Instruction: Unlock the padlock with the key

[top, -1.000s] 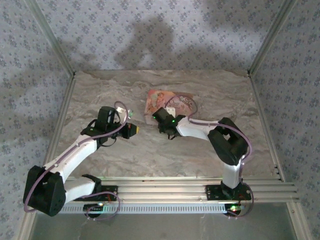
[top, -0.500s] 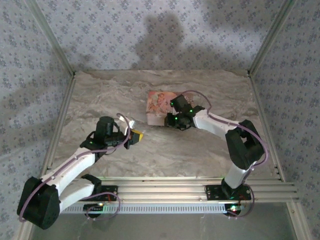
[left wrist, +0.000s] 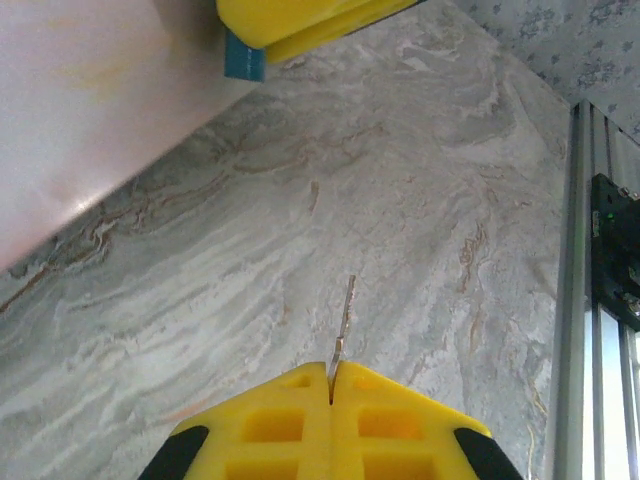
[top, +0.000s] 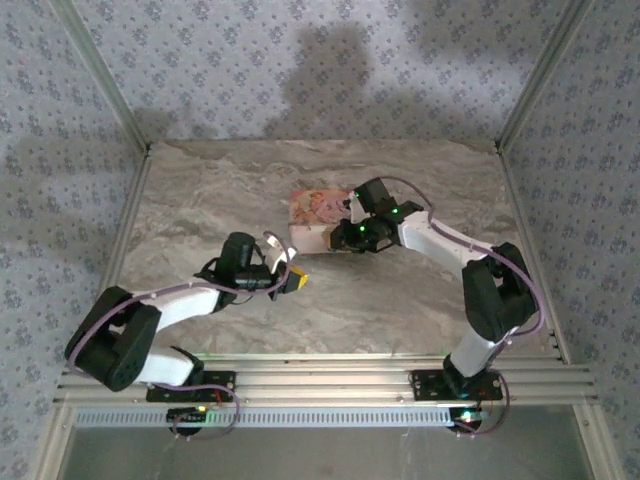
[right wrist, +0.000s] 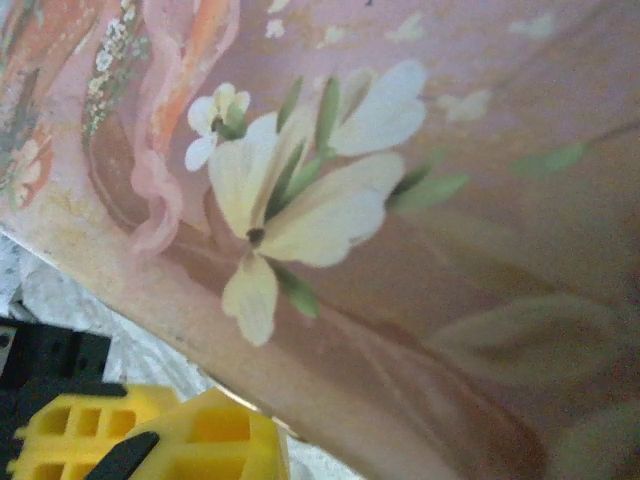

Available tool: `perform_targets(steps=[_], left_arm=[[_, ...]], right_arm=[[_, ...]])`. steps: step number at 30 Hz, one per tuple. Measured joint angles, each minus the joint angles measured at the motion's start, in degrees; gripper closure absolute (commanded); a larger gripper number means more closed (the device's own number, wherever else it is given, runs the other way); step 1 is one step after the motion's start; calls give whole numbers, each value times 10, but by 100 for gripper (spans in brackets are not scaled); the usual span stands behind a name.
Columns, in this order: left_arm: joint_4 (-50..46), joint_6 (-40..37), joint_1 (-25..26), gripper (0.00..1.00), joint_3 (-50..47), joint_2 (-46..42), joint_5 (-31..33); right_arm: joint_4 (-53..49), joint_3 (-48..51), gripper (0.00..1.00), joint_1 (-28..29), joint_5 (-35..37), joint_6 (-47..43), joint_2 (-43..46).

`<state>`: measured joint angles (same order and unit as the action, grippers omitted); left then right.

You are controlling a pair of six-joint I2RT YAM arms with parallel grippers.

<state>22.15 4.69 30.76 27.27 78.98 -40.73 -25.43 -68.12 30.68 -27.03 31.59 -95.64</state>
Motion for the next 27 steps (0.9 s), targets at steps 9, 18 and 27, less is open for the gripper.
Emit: perform_targets(steps=[9,18,27], left_arm=[[68,-1,0,100,35,85,-15],[142,51,0,100,50,121,-25],[171,91,5,100,63,145,-41]], right_arm=[[-21,-4,100,-26,-50,-10,10],[-3,14,100,-37,-82,-10,25],[34,47,100,-35,-84,-5,25]])
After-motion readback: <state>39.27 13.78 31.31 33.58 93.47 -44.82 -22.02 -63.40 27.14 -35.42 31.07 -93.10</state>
